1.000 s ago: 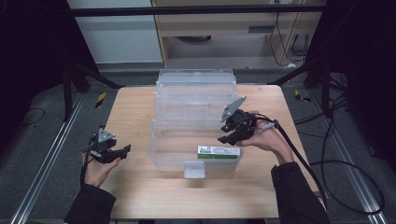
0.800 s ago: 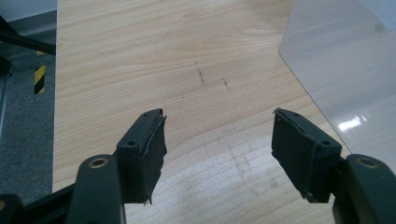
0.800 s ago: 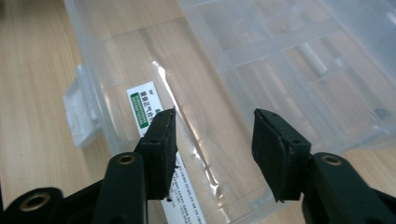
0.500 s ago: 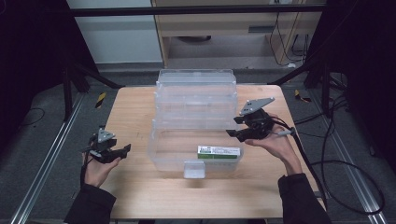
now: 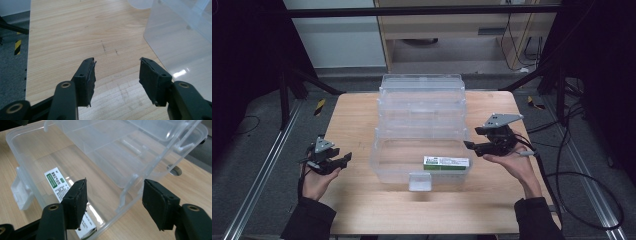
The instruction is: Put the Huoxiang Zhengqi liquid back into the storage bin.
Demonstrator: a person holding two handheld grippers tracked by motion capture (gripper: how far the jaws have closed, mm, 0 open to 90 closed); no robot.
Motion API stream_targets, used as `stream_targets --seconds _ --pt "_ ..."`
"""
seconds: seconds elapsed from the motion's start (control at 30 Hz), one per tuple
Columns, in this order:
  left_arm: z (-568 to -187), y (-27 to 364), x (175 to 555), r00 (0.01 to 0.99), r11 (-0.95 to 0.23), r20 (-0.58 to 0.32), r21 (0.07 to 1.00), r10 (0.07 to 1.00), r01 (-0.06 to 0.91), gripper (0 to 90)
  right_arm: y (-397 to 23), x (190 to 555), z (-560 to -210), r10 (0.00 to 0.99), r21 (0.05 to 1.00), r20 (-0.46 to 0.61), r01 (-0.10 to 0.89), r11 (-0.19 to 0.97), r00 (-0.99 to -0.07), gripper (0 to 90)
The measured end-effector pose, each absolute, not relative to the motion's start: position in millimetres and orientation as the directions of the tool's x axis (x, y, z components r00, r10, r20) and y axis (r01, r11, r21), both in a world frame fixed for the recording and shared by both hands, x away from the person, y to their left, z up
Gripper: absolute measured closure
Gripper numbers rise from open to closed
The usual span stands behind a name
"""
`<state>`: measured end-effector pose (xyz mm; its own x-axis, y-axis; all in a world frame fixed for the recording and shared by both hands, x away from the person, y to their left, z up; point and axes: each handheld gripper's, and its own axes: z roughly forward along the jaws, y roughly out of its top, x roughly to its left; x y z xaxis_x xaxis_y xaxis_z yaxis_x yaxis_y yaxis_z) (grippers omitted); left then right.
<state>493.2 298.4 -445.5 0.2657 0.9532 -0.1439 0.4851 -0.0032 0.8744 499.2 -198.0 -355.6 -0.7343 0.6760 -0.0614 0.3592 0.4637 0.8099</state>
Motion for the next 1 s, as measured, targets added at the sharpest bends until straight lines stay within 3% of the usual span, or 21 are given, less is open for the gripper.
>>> stream_targets --seconds 0.43,1.0 --pt "-435.5 282.7 488.2 0.316 0.015 -0.17 0.898 0.934 0.44 50.8 -221.5 483.2 -377.5 0.705 0.822 -0.044 0.375 0.428 -0.707 36.4" --pt "-436.2 284.0 488.9 0.302 0.016 -0.168 0.895 0.938 0.446 43.6 -182.7 478.5 -360.4 0.541 0.786 -0.094 0.271 0.556 -0.836 42.1"
